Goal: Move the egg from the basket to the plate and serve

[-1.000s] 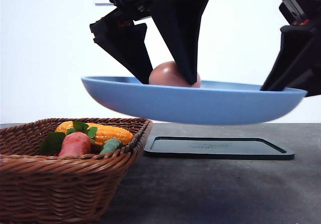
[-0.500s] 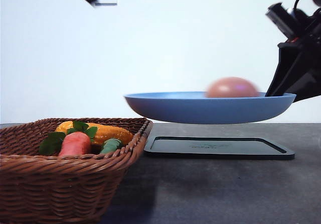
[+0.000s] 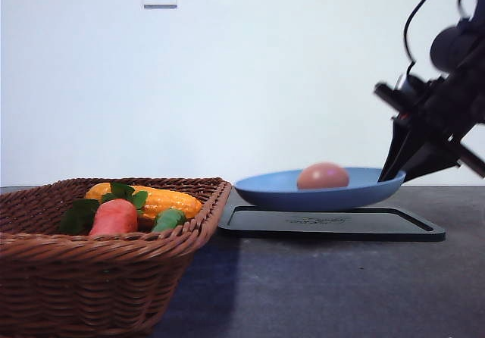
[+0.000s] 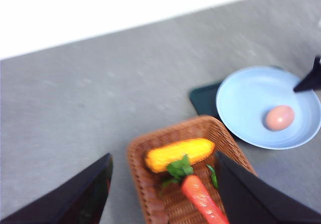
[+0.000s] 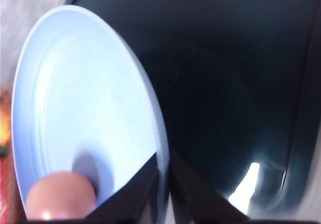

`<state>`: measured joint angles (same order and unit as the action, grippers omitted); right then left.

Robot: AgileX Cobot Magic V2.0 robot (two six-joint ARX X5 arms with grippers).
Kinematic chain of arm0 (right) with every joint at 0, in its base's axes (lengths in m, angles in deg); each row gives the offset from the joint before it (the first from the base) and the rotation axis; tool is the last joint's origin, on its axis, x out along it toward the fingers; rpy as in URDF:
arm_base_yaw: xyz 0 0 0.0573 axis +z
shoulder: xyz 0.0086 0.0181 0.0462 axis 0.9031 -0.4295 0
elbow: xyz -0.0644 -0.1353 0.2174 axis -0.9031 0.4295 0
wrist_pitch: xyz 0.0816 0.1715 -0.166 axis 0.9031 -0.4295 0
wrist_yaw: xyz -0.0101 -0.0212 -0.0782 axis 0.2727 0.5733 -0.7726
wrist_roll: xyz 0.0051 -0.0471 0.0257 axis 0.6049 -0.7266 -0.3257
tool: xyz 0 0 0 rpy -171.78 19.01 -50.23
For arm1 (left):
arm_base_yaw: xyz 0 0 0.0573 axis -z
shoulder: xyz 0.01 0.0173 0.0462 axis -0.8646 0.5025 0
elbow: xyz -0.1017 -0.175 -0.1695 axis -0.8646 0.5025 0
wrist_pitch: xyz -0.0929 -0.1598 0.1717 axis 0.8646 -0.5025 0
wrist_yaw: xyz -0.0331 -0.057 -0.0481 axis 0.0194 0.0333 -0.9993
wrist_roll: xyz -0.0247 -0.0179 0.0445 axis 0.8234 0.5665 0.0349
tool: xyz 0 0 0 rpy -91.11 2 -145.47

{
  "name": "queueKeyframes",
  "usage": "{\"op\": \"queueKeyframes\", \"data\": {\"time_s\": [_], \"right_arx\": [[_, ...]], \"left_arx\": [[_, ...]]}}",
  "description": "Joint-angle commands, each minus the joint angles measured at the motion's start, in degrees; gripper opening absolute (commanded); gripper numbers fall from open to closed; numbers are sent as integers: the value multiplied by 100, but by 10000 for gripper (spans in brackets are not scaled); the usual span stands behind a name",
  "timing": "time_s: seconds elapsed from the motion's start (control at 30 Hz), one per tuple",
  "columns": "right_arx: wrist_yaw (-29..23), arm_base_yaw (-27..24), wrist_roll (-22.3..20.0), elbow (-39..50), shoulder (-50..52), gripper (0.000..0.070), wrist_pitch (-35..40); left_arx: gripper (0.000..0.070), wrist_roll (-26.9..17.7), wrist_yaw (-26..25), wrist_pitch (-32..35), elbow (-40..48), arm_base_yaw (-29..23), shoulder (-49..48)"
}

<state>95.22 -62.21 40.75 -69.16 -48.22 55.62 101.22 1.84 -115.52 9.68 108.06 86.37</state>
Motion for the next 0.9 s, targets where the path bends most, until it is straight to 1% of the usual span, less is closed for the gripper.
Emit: {"op": "queueKeyframes", "data": {"time_s": [0.0,0.17,0.37,0.43,0.53,0.6,0.73,0.87], "right_arx": [[2,-28,-53,-308,-340,0,35],[-202,-95,-54,-780,-944,0,45],[-213,-158,-56,-877,-1177,4,187],[-299,-174,-64,-877,-1178,50,190],[-456,-176,-98,-879,-1177,171,223],[-463,-180,-144,-880,-1176,222,264],[-442,-206,-140,-935,-1158,228,264],[-381,-266,-143,-1090,-1045,227,27]], "left_arx": [[409,46,53,-10,-103,36,-12],[407,176,57,-257,-103,36,-94],[407,225,60,-377,-103,37,-77],[407,278,57,-377,-103,37,-73],[407,297,59,-377,-103,37,-38],[407,301,58,-374,-103,37,-23],[407,300,60,-367,-103,37,61],[400,259,60,-322,-103,37,202]]}}
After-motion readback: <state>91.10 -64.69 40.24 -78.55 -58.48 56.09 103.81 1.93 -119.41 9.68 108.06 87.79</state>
